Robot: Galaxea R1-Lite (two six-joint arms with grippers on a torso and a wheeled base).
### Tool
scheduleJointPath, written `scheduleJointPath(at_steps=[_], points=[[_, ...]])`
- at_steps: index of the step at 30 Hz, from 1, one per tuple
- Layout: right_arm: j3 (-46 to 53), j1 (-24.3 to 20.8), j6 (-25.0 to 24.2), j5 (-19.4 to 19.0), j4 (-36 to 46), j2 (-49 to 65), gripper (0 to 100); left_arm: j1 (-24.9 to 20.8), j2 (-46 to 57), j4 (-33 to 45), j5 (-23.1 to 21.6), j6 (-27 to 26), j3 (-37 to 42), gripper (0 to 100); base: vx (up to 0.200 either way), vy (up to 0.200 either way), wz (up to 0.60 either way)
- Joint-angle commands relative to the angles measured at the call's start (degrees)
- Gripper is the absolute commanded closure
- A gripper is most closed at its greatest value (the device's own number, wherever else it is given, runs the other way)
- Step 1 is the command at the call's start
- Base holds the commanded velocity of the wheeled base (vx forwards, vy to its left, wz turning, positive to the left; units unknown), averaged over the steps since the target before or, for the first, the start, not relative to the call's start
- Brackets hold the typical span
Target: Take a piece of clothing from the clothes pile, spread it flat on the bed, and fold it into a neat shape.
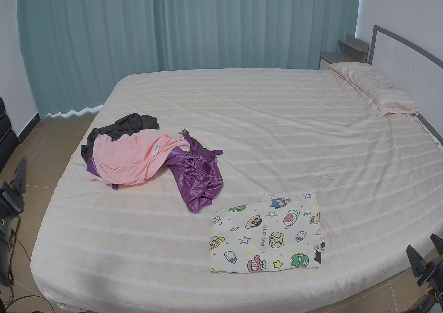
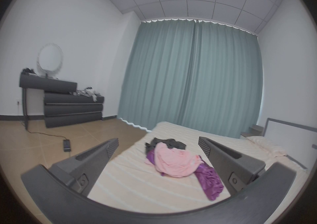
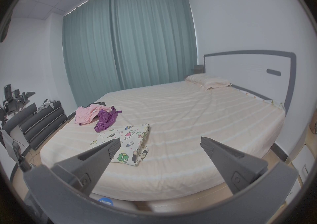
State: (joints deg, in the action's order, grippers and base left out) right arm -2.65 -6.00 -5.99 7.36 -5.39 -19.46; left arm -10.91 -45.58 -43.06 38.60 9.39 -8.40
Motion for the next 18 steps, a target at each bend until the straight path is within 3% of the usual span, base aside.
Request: scheduleJointPath(at_steps=[1,4,6,9,10,11,13,14,15,16,18], points=[[-0.61,6.17,5.99,-0.68,10.4,19.46,0,12.84,41.89,27.5,5.79,-9.39,4.97,0,0.0,0.0,0.0],[-0.52,6.09,6.25,-5.17,10.31,19.46,0,12.84,41.71,27.76,4.91,-9.56,7.87,0,0.0,0.0,0.0],[-0.52,6.17,6.69,-6.31,10.31,19.37,0,12.58,42.06,30.4,1.83,-10.35,8.4,0,0.0,0.0,0.0],[-0.52,6.17,8.27,-6.31,10.31,19.37,0,10.91,45.58,39.37,-10.73,-14.04,8.4,0,0.0,0.0,0.0],[-0.52,6.17,8.27,-6.31,10.31,19.37,0,10.91,45.58,39.37,-10.73,-14.04,8.4,0,0.0,0.0,0.0],[-0.52,6.17,8.45,-6.75,10.31,19.37,0,10.91,45.58,39.81,-16.71,-14.4,8.4,0,0.0,0.0,0.0],[-0.52,6.17,8.36,-7.63,10.31,19.46,0,10.91,45.58,39.72,-22.69,-14.04,8.4,0,0.0,0.0,0.0],[-0.52,6.17,8.36,-7.63,10.31,19.46,0,10.91,45.58,39.72,-22.69,-14.04,8.4,0,0.0,0.0,0.0],[-0.52,6.09,7.66,-8.15,10.4,19.46,0,10.82,45.58,39.81,-30.07,-11.32,8.4,0,0.0,0.0,0.0],[-0.52,6.17,6.78,-8.24,10.4,19.37,0,10.91,45.58,40.24,-34.03,-8.33,8.4,0,0.0,0.0,0.0],[-0.52,6.17,6.16,-8.24,10.4,19.37,0,10.82,45.58,41.74,-35.87,-7.37,8.4,0,0.0,0.0,0.0]])
